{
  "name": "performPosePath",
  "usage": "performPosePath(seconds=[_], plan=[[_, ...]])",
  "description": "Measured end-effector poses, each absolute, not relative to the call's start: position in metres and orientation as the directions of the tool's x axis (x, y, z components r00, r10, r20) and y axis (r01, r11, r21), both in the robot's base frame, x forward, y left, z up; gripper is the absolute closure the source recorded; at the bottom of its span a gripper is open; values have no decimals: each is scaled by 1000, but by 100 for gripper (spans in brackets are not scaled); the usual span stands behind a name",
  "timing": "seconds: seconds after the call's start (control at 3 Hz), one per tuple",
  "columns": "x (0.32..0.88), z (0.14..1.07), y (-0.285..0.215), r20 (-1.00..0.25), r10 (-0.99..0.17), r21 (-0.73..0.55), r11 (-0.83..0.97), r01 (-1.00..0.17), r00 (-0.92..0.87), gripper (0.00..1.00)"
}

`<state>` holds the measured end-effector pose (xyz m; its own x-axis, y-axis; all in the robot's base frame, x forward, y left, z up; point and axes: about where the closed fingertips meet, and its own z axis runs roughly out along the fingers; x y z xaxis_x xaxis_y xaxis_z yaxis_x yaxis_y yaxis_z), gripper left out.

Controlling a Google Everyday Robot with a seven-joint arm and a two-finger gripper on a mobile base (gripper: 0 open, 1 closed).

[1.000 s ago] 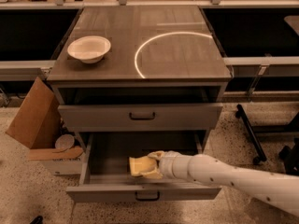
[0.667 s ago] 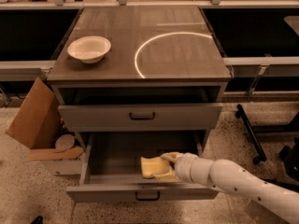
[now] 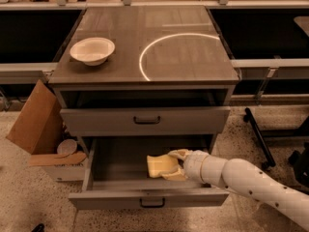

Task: Pick sponge from middle drawer and place on counter

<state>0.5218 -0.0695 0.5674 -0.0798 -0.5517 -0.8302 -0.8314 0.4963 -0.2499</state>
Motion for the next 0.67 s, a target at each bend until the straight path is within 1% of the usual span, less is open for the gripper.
performPosePath(seconds=[0.67], plan=[[538, 700, -103, -802, -586, -446, 456, -770, 118, 100]])
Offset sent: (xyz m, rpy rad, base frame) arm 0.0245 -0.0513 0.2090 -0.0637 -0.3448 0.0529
